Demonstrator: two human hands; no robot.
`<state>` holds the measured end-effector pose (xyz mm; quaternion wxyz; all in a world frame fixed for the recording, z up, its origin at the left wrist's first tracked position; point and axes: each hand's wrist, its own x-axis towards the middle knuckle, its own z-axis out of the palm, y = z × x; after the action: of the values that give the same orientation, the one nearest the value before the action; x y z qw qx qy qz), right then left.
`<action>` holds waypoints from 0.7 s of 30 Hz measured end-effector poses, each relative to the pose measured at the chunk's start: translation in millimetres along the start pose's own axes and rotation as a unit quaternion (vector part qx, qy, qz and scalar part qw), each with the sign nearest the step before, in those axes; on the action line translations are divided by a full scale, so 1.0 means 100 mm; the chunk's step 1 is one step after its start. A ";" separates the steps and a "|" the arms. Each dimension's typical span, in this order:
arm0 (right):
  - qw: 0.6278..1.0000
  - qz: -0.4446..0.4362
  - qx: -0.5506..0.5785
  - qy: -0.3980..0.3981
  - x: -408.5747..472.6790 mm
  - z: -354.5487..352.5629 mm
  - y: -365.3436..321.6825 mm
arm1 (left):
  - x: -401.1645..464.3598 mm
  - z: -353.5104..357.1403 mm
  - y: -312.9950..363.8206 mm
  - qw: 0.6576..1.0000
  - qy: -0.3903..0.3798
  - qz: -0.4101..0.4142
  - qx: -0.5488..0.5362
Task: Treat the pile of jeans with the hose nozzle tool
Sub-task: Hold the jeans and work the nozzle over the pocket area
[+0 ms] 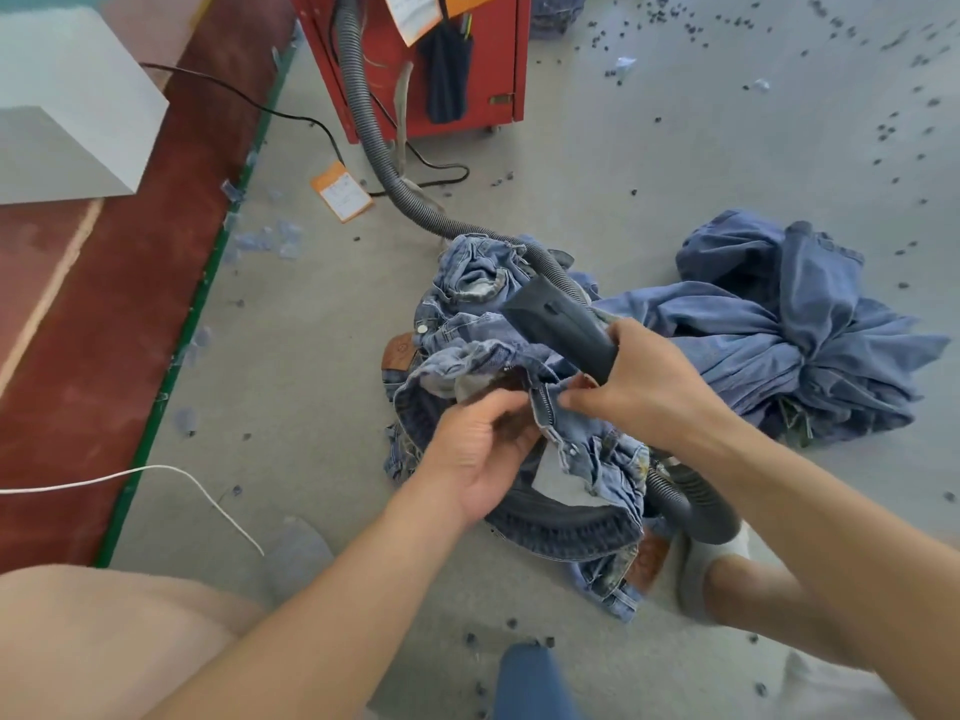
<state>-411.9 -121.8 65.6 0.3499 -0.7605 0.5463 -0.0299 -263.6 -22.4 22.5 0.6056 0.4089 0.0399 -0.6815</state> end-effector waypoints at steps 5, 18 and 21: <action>0.998 -0.013 -0.005 0.056 0.06 0.09 -0.10 | 0.00 0.11 -0.11 1.000 -0.011 0.002 0.005; 0.998 0.027 -0.057 0.001 0.19 -0.05 -0.13 | 0.01 0.14 -0.10 0.997 0.067 -0.008 -0.037; 0.998 0.059 0.013 -0.015 0.20 -0.04 -0.11 | 0.02 0.16 -0.13 0.997 0.074 -0.005 -0.035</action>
<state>-396.5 -139.1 67.5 0.3690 -0.7226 0.5845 -0.0049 -282.8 -29.3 25.9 0.6119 0.4365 0.1109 -0.6502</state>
